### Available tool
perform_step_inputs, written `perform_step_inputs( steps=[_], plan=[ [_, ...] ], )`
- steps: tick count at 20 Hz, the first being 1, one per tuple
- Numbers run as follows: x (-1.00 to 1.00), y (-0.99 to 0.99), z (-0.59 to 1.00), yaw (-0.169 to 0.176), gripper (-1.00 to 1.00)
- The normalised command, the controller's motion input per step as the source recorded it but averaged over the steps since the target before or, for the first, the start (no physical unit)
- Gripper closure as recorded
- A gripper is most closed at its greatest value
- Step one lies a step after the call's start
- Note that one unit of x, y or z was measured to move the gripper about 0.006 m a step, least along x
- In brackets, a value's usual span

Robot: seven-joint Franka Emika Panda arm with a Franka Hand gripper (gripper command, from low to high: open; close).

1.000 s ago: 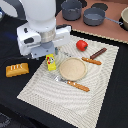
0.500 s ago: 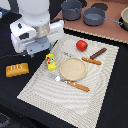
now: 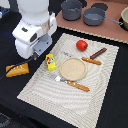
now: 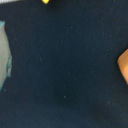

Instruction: Interact with the objects in diverse but meaningful ways.

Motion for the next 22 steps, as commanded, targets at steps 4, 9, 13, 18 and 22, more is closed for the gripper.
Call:
perform_step_inputs(
  steps=[4,9,13,18,22],
  plan=[
    [-0.76,-0.4,0.0,0.023,-1.0],
    [-0.78,-0.5,-0.01,0.002,-1.0],
    [-0.6,-0.57,0.0,0.035,-1.0],
    [-0.42,-0.29,-0.04,0.162,-1.0],
    [-0.36,-0.09,-0.01,0.229,-1.0]
  ],
)
